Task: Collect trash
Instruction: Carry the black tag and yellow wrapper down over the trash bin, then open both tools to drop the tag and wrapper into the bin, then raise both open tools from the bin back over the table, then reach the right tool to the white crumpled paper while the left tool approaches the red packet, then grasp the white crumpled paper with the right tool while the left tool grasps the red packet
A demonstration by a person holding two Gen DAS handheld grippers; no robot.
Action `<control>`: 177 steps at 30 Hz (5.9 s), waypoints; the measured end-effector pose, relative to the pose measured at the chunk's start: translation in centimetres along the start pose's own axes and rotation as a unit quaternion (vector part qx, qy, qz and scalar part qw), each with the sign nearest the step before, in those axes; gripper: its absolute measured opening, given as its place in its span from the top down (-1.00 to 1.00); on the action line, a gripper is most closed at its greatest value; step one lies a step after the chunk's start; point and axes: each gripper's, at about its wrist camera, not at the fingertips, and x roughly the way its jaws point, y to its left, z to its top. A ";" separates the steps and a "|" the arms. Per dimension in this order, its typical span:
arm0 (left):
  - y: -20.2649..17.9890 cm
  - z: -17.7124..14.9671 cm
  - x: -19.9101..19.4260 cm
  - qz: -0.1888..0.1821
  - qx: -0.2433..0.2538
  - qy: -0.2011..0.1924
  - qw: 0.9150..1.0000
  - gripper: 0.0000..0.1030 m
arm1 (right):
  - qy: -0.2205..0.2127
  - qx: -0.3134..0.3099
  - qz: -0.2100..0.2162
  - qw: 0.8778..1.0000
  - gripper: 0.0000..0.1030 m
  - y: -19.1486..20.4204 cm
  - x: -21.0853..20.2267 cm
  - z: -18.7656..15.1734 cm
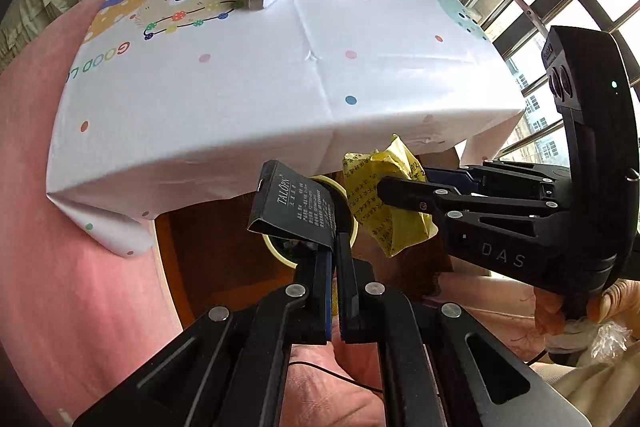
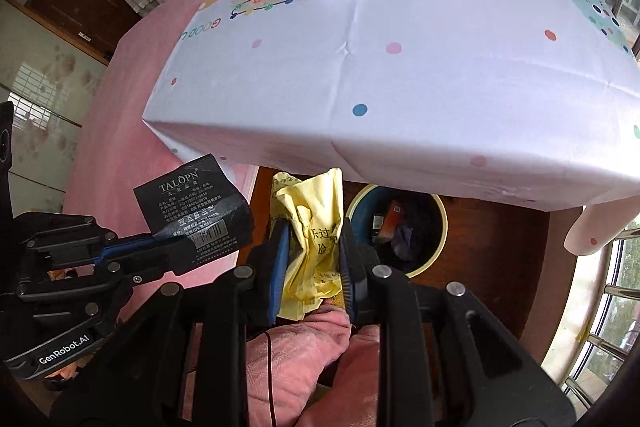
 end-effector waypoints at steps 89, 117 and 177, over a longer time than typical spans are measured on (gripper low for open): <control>4.5 15.3 -19.7 0.151 -0.156 -0.198 0.956 -0.36 | -0.231 -0.061 -0.050 0.970 0.12 3.9 -17.2 15.8; 21.8 48.2 1.4 0.046 -0.030 -0.083 0.995 -0.15 | -0.110 0.019 -0.131 0.985 -0.36 -5.1 7.9 51.6; 19.8 62.4 14.8 0.018 -0.119 0.025 0.992 -0.14 | -0.148 0.176 -0.100 0.968 0.03 -12.6 5.6 50.4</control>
